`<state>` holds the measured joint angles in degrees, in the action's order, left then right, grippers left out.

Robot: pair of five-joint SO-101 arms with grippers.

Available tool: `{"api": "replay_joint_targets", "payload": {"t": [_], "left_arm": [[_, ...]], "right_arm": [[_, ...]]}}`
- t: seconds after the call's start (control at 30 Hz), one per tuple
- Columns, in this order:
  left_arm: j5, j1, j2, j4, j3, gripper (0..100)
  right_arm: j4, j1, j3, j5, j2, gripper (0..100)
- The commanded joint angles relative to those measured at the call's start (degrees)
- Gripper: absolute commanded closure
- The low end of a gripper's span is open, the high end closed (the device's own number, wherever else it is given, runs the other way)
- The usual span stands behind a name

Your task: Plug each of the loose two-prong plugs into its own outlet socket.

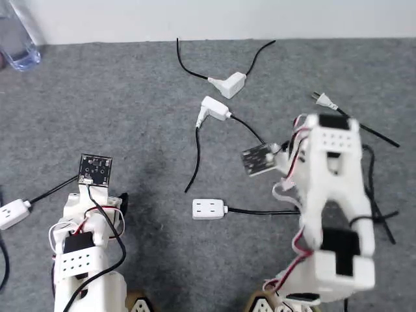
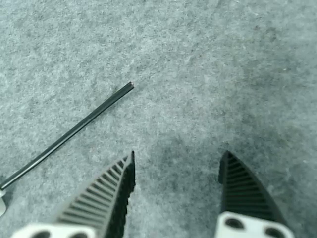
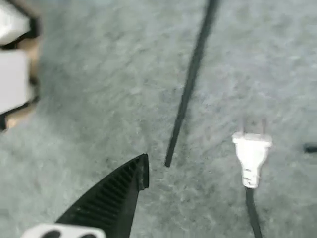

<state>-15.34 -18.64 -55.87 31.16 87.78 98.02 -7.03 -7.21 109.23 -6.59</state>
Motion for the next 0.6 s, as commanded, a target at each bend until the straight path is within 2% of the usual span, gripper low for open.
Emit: {"api": "replay_joint_targets", "payload": {"t": [0.0, 0.13, 0.4, 0.57], "left_arm": [[-0.7, 0.2, -0.8, -1.4, -0.2, 74], [-0.7, 0.2, -0.8, -1.4, -0.2, 74], [-0.7, 0.2, -0.8, -1.4, -0.2, 74], [-0.7, 0.2, -0.8, -1.4, -0.2, 74]], "right_arm": [[4.4, -1.4, 8.4, 4.5, -6.5, 46.2], [3.5, -1.2, 9.6, 4.7, -12.0, 48.1], [-1.5, -2.0, 9.7, 4.7, -16.3, 70.5], [-3.6, -2.1, 9.7, 4.7, -16.1, 68.9]]}}
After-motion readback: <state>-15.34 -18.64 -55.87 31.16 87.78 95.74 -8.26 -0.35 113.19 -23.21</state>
